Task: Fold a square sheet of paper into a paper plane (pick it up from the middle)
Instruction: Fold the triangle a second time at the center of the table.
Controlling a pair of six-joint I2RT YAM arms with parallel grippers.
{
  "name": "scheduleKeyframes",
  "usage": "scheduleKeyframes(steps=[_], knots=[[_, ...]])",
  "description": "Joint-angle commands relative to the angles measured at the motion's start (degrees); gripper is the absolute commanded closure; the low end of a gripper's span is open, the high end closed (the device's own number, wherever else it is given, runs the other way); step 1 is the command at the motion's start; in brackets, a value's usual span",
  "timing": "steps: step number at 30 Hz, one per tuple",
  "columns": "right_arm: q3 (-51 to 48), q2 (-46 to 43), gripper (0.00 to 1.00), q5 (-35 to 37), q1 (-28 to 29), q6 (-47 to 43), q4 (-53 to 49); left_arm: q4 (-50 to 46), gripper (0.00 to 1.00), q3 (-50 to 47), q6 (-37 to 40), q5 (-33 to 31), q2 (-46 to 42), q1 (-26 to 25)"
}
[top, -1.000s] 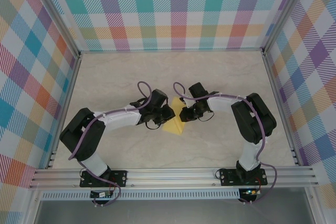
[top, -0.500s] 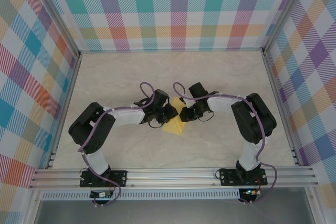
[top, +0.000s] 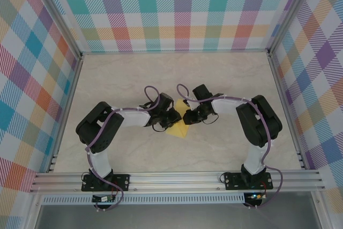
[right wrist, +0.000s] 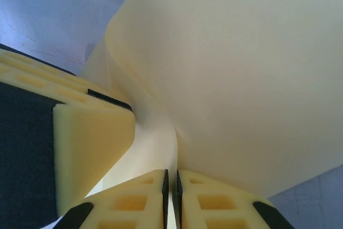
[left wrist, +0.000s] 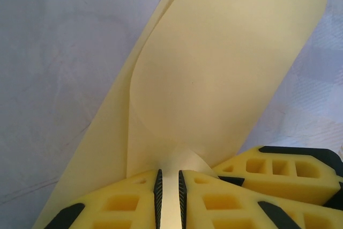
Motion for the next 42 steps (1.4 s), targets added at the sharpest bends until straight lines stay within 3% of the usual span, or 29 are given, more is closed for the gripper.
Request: scheduleKeyframes(steps=[1, 7, 15, 22, 27, 30, 42], knots=[[0.75, -0.67, 0.79, -0.46, -0.51, 1.16, -0.83, 0.54, 0.82, -0.03, -0.35, 0.40, 0.88, 0.48], [-1.31, -5.62, 0.60, -4.61, -3.02, 6.72, 0.26, 1.11, 0.82, -1.35, -0.60, 0.32, 0.61, 0.48], [-3.62, -6.15, 0.59, -9.70, -3.41, 10.56, 2.01, 2.22, 0.82, -1.02, -0.75, 0.97, 0.87, 0.40], [-4.74, -5.53, 0.59, -7.20, -3.55, 13.32, 2.59, 1.96, 0.82, -0.76, -0.57, 0.84, 0.87, 0.44], [-4.78, -4.75, 0.81, -6.57, -3.63, 13.76, 2.94, 2.42, 0.82, -0.82, -0.57, 1.10, 0.88, 0.46], [-4.67, -4.10, 0.90, -3.73, -3.72, 12.43, 2.38, 3.55, 0.80, -1.00, -0.25, 1.72, 0.10, 0.40], [-4.28, -2.14, 0.94, -3.23, -3.80, 9.99, 2.82, 3.17, 0.69, 0.75, 4.04, 4.22, -3.94, -0.02]])
